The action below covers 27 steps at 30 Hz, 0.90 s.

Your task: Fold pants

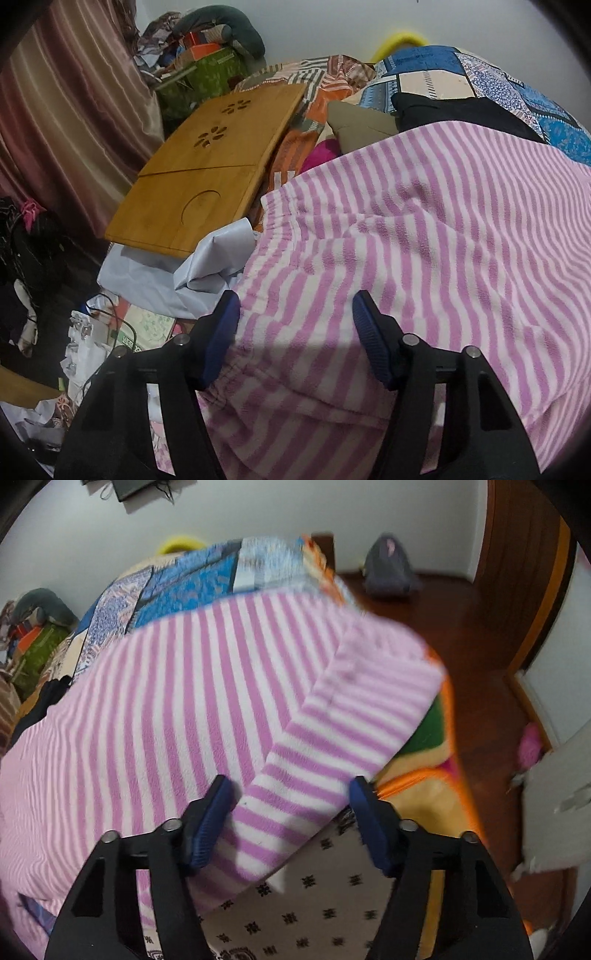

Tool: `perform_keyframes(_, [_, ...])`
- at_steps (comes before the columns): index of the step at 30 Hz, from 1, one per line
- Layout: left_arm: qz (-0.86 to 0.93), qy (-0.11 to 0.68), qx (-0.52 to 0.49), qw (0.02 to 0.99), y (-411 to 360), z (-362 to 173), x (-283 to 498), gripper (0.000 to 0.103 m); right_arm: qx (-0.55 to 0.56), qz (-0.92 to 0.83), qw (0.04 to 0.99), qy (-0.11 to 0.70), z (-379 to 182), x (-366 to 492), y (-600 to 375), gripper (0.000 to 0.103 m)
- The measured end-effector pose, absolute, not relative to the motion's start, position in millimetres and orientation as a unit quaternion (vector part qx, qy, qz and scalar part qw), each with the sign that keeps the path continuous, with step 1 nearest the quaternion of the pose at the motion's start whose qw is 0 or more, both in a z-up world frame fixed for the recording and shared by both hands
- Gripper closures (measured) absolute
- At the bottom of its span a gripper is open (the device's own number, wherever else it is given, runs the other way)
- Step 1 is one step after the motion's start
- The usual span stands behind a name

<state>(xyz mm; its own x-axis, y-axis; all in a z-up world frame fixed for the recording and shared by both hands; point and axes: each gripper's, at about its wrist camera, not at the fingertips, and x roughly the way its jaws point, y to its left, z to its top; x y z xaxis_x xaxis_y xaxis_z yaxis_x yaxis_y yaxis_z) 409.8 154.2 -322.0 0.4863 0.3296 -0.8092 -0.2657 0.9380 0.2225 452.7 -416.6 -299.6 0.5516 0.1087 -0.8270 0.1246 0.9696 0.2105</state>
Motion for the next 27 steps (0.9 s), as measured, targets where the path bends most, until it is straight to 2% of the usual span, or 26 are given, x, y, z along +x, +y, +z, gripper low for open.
perform_keyframes(2, [0.181,0.472,0.048,0.861,152.3,-322.4,409.4,0.058,0.141,0.0,0.873,0.467,-301.7,445.7,-420.1,0.056])
perform_keyframes(3, [0.184,0.472,0.054,0.86,152.4,-322.5,409.9,0.062,0.141,0.001,0.873,0.467,-300.6,442.2,-421.3,0.072])
perform_keyframes(4, [0.185,0.473,0.057,0.859,152.0,-322.5,410.0,0.072,0.136,-0.001,0.873,0.469,-300.0,440.4,-420.9,0.083])
perform_keyframes(5, [0.185,0.474,0.062,0.858,152.7,-322.5,410.3,0.081,0.127,-0.001,0.872,0.473,-298.1,435.9,-421.4,0.086])
perform_keyframes(6, [0.188,0.475,0.078,0.856,151.6,-322.9,411.0,0.085,0.119,0.001,0.872,0.474,-298.0,435.1,-420.1,0.093])
perform_keyframes(7, [0.191,0.476,0.087,0.854,149.3,-323.1,410.6,0.09,0.107,0.0,0.874,0.475,-296.9,431.4,-419.5,0.093])
perform_keyframes(13, [0.186,0.482,0.082,0.852,154.6,-313.7,404.1,0.099,0.117,-0.012,0.883,0.454,-276.8,392.5,-438.4,0.095])
perform_keyframes(20, [0.166,0.498,0.054,0.849,167.3,-311.1,389.3,0.098,0.141,-0.021,0.864,0.482,-290.7,333.4,-457.0,0.095])
perform_keyframes(27, [0.162,0.505,0.044,0.846,168.9,-308.7,385.0,0.096,0.144,-0.105,0.851,0.494,-299.0,311.1,-494.6,0.092])
